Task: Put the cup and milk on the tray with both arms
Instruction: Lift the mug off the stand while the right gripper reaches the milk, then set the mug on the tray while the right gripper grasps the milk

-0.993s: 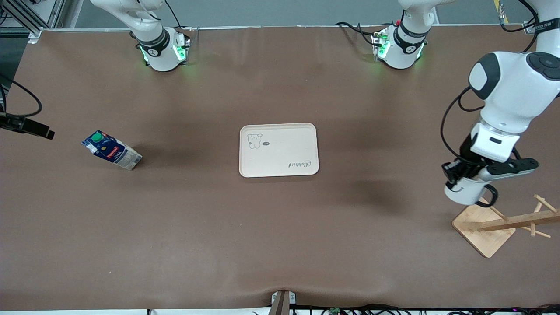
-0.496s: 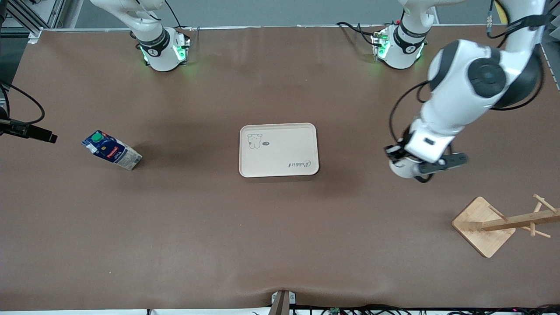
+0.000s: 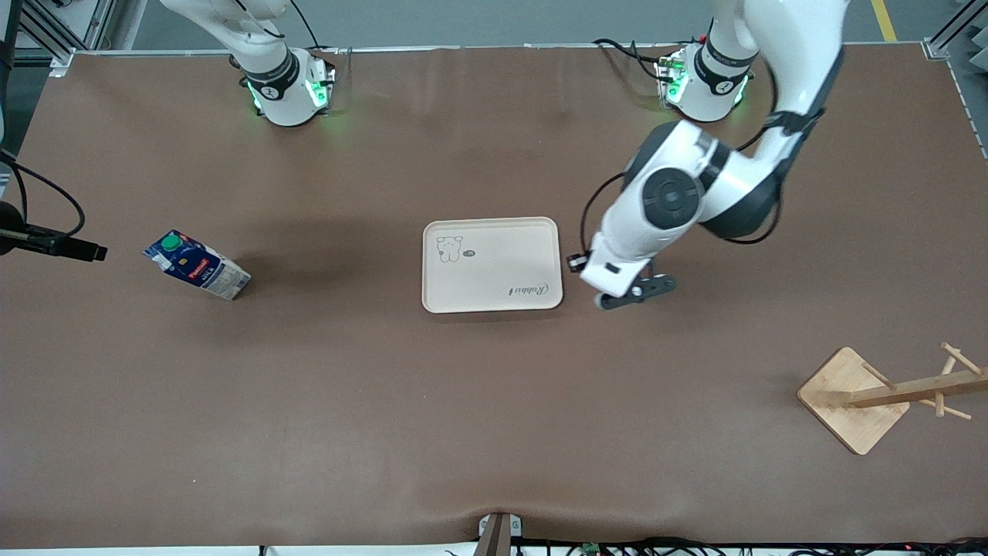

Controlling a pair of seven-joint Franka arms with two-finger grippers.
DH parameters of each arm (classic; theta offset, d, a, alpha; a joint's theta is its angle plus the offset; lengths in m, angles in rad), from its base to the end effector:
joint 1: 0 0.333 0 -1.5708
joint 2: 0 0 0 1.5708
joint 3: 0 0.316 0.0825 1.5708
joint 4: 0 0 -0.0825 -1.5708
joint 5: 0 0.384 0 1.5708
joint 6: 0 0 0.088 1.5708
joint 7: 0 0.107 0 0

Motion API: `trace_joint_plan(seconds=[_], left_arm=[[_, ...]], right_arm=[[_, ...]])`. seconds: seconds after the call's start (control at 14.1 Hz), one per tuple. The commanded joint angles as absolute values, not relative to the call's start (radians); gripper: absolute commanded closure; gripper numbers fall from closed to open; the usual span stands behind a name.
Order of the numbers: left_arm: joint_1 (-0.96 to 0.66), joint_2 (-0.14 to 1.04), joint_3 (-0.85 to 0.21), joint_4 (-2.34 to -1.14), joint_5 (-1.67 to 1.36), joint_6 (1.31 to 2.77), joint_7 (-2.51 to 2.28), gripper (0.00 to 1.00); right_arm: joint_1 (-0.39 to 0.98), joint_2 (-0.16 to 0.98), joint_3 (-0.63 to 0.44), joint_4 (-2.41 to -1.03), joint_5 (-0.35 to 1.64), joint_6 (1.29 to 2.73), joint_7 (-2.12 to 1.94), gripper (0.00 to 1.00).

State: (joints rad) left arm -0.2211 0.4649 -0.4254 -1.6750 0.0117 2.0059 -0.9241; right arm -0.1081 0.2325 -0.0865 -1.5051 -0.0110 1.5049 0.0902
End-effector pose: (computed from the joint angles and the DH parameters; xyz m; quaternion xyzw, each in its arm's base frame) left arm 0.5413 -0.3710 0.3467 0.9835 0.1505 -0.0956 0.0297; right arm 0.5955 -0.1135 0.5152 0.9832 -0.1407 -0.1163 0.0095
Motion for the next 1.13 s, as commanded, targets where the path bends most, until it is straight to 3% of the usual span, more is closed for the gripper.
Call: trace_joint_plan(seconds=[0.0, 0.43, 1.06], left_arm=[[-0.284, 0.543, -0.423, -1.611, 0.006, 1.974, -0.973, 1.00], [-0.392, 0.690, -0.422, -1.542, -0.014, 1.986, -0.983, 1.00], [-0.463, 0.764, -0.408, -1.551, 0.002, 2.095, -1.042, 1.00]], right_arm=[[-0.130, 0.221, -0.077, -1.580, 0.002, 1.560, 0.106, 0.00], [-0.140, 0.192, -0.075, -1.767, 0.026, 1.729, 0.106, 0.00], [-0.178, 0.097, -0.077, -2.049, 0.092, 1.882, 0.109, 0.00]])
